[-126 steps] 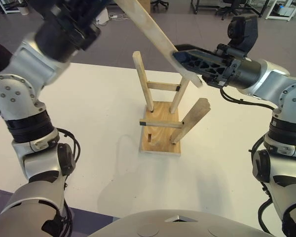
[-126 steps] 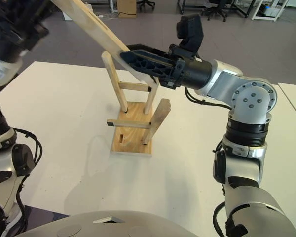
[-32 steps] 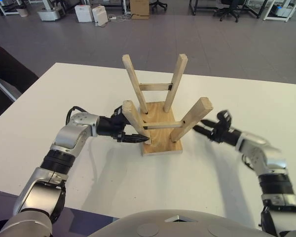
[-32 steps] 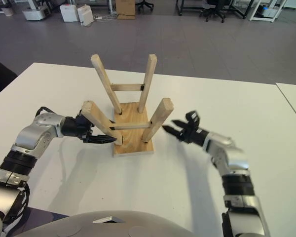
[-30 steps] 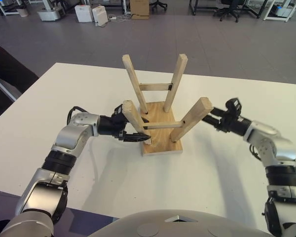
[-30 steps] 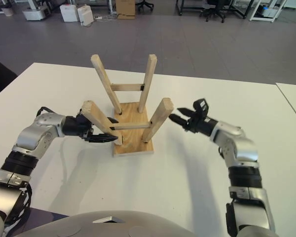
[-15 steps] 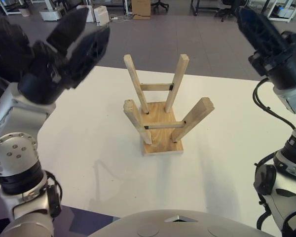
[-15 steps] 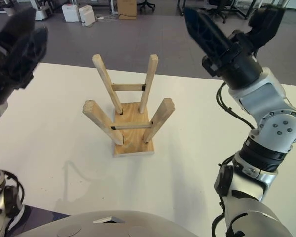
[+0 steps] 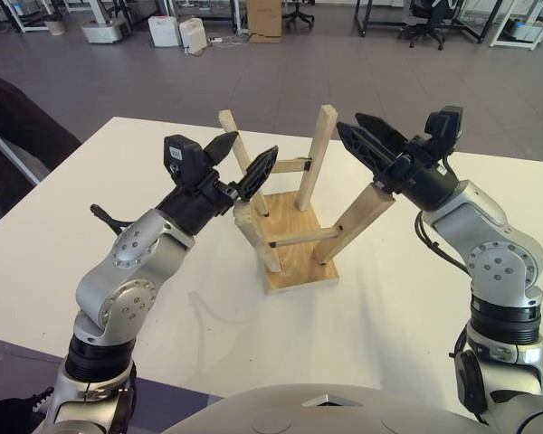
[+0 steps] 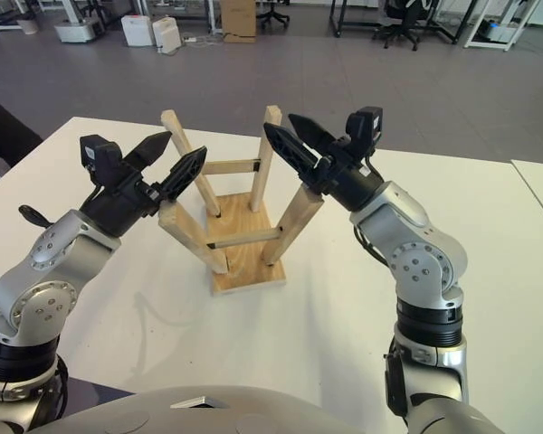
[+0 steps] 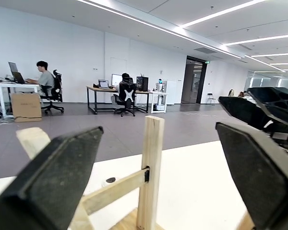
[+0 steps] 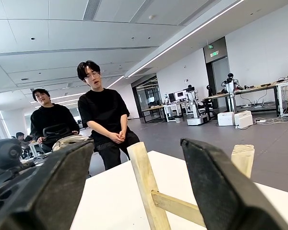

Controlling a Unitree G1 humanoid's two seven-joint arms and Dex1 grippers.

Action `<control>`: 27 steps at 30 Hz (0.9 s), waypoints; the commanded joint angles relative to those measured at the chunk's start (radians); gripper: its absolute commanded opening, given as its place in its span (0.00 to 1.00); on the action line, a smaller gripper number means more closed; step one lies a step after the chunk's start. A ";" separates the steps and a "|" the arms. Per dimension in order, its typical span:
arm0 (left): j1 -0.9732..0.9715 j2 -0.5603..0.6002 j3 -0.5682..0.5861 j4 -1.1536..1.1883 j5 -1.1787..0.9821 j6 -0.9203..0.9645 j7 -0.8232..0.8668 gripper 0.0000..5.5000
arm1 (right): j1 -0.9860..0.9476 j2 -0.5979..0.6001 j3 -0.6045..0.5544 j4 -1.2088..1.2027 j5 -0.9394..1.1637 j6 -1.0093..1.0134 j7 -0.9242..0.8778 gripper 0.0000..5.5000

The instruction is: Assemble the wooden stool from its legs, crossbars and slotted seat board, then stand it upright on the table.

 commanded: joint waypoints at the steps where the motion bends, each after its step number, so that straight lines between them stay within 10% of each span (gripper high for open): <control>1: 0.032 -0.028 -0.115 0.136 0.141 0.118 0.044 0.79 | -0.033 0.012 0.017 0.003 0.045 0.074 -0.026 0.61; 15: -0.087 -0.073 0.287 -0.141 0.116 -0.015 0.153 0.79 | -0.086 -0.082 -0.193 -0.046 0.210 -0.012 -0.164 0.61; 21: 0.302 -0.254 0.107 -0.299 0.447 -0.209 0.255 0.79 | 0.257 0.035 -0.146 -0.206 0.074 -0.130 -0.138 0.61; 27: 0.468 -0.304 0.174 -0.142 0.533 -0.427 0.172 0.79 | 0.280 -0.154 -0.131 -0.230 0.135 -0.025 0.020 0.61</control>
